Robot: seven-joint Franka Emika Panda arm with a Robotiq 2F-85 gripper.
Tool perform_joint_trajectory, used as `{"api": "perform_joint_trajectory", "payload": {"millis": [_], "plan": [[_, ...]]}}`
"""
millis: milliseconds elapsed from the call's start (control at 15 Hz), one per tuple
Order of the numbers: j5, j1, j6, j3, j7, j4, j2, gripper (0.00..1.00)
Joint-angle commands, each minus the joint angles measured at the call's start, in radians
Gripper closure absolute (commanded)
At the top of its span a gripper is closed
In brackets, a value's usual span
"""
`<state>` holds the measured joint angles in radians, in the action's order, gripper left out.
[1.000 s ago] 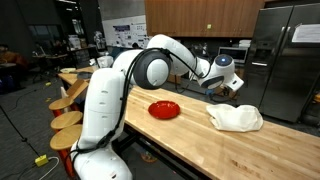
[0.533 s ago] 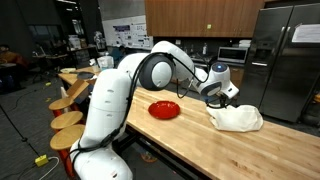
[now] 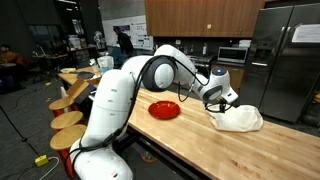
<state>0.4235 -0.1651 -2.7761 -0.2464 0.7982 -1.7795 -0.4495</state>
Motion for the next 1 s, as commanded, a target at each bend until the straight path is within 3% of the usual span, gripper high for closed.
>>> {"api": "perform_joint_trajectory", "payload": {"millis": [0,267,933], "plan": [[0.007,0.000,0.098,-0.006,0.138,-0.006,0.018,0.00],[0.047,-0.025,0.184,0.014,0.250,-0.018,0.022,0.00],[0.031,-0.045,0.185,0.006,0.427,-0.037,0.000,0.00]]}}
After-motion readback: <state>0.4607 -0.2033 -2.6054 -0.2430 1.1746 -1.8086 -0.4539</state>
